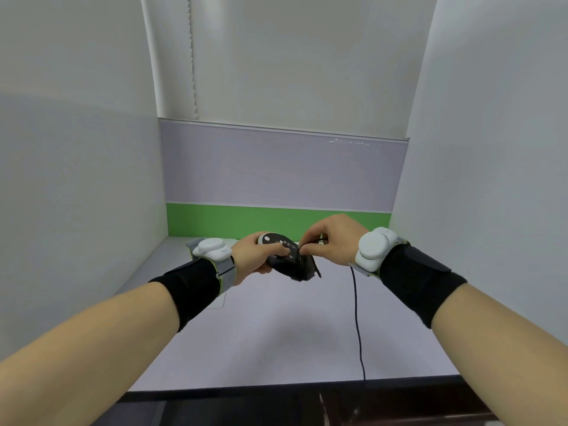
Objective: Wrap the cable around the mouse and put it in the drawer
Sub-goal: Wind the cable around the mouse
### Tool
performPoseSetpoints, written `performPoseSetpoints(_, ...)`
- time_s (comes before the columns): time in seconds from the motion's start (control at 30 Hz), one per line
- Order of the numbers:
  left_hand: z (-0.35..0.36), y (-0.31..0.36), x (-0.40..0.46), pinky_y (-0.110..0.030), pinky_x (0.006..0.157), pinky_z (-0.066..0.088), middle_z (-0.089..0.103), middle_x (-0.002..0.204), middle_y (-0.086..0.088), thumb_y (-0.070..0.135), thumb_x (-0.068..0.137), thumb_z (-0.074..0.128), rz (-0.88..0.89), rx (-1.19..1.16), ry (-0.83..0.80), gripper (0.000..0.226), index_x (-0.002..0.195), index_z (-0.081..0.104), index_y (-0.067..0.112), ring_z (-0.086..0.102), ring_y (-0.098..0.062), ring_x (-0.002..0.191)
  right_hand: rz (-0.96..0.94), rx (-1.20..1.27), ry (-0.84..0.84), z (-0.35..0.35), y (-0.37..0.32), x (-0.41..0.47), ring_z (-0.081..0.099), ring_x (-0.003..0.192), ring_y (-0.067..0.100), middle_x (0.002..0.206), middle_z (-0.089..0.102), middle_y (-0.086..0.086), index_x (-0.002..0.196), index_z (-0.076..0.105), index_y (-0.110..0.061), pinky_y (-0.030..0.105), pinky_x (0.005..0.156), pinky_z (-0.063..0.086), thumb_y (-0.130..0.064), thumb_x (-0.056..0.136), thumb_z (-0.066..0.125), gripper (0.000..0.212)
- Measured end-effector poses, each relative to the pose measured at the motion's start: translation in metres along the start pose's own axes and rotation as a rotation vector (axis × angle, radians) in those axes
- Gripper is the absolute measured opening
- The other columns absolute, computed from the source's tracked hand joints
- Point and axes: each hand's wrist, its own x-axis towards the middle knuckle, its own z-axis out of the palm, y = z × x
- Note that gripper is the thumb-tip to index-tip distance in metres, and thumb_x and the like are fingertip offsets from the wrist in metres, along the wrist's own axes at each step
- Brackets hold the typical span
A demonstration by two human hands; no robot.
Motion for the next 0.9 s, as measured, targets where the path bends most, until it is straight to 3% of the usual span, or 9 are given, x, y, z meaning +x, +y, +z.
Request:
performPoseSetpoints(0.1, 0.002, 0.002, -0.006, -0.022, 0.044, 0.039, 0.061, 0.072, -0.007, 0.02, 0.062, 0.075, -0.047, -0.105, -0.126, 0.031, 0.09, 0.066, 0.012, 0.048, -0.018, 0.057, 0.007, 0.085, 0.064, 0.0, 0.005, -0.001, 0.055, 0.07, -0.016, 0.071, 0.065, -0.024, 0.081, 0.076, -0.034, 0.0, 0.062, 0.038, -0.037, 0.078, 0.076, 0.004)
performPoseSetpoints(0.23, 0.0, 0.005, -0.012, -0.021, 0.045, 0.041, 0.063, 0.064, -0.006, 0.019, 0.07, 0.069, -0.125, -0.236, -0.23, 0.028, 0.095, 0.06, 0.009, 0.049, -0.018, 0.05, 0.098, 0.206, 0.134, 0.006, 0.012, -0.005, 0.049, 0.052, 0.0, 0.066, 0.063, -0.032, 0.082, 0.074, -0.041, 0.009, 0.052, 0.037, -0.04, 0.082, 0.071, 0.003)
performPoseSetpoints(0.37, -0.002, 0.008, -0.017, -0.021, 0.044, 0.042, 0.061, 0.063, -0.008, 0.018, 0.073, 0.063, -0.162, -0.352, -0.334, 0.03, 0.1, 0.06, 0.004, 0.051, -0.019, 0.045, 0.204, 0.407, 0.092, 0.014, 0.014, -0.009, 0.05, 0.042, 0.007, 0.071, 0.068, 0.003, 0.092, 0.075, -0.035, 0.021, 0.048, 0.044, -0.031, 0.091, 0.061, 0.015)
performPoseSetpoints(0.5, -0.001, 0.009, -0.018, -0.023, 0.047, 0.048, 0.063, 0.078, -0.013, 0.019, 0.073, 0.067, -0.123, -0.489, -0.382, 0.04, 0.11, 0.064, 0.003, 0.054, -0.022, 0.054, 0.285, 0.594, 0.111, 0.027, 0.011, -0.013, 0.039, 0.042, 0.011, 0.057, 0.055, 0.001, 0.086, 0.072, -0.026, 0.021, 0.041, 0.038, -0.006, 0.095, 0.044, 0.035)
performPoseSetpoints(0.6, 0.002, 0.009, -0.016, -0.025, 0.054, 0.054, 0.066, 0.085, -0.016, 0.02, 0.08, 0.064, -0.076, -0.597, -0.346, 0.038, 0.113, 0.064, 0.004, 0.058, -0.024, 0.059, 0.338, 0.604, 0.074, 0.034, 0.004, -0.014, 0.041, 0.038, 0.008, 0.046, 0.059, -0.007, 0.076, 0.064, -0.015, 0.022, 0.041, 0.032, -0.014, 0.097, 0.043, 0.03)
performPoseSetpoints(0.67, 0.007, 0.011, -0.012, -0.025, 0.058, 0.056, 0.067, 0.086, -0.016, 0.02, 0.083, 0.063, -0.035, -0.631, -0.285, 0.038, 0.117, 0.063, 0.004, 0.06, -0.025, 0.061, 0.342, 0.559, 0.05, 0.041, -0.001, -0.014, 0.046, 0.035, -0.001, 0.052, 0.065, -0.006, 0.086, 0.061, -0.018, 0.022, 0.04, 0.032, -0.026, 0.099, 0.044, 0.023)
performPoseSetpoints(0.77, 0.01, 0.013, -0.007, -0.025, 0.059, 0.057, 0.068, 0.082, -0.015, 0.019, 0.087, 0.063, 0.036, -0.601, -0.175, 0.03, 0.112, 0.062, 0.003, 0.062, -0.024, 0.059, 0.328, 0.379, 0.026, 0.048, -0.004, -0.012, 0.041, 0.032, 0.004, 0.057, 0.066, -0.005, 0.106, 0.058, -0.031, 0.018, 0.038, 0.034, -0.031, 0.098, 0.042, 0.018)
performPoseSetpoints(0.9, 0.01, 0.01, -0.001, -0.025, 0.056, 0.057, 0.072, 0.08, -0.012, 0.014, 0.086, 0.067, 0.05, -0.564, 0.017, 0.03, 0.112, 0.057, 0.003, 0.068, -0.026, 0.056, 0.298, 0.156, -0.015, 0.042, -0.005, -0.013, 0.051, 0.043, 0.002, 0.054, 0.064, -0.008, 0.105, 0.063, -0.031, 0.021, 0.048, 0.04, -0.033, 0.093, 0.047, 0.02)
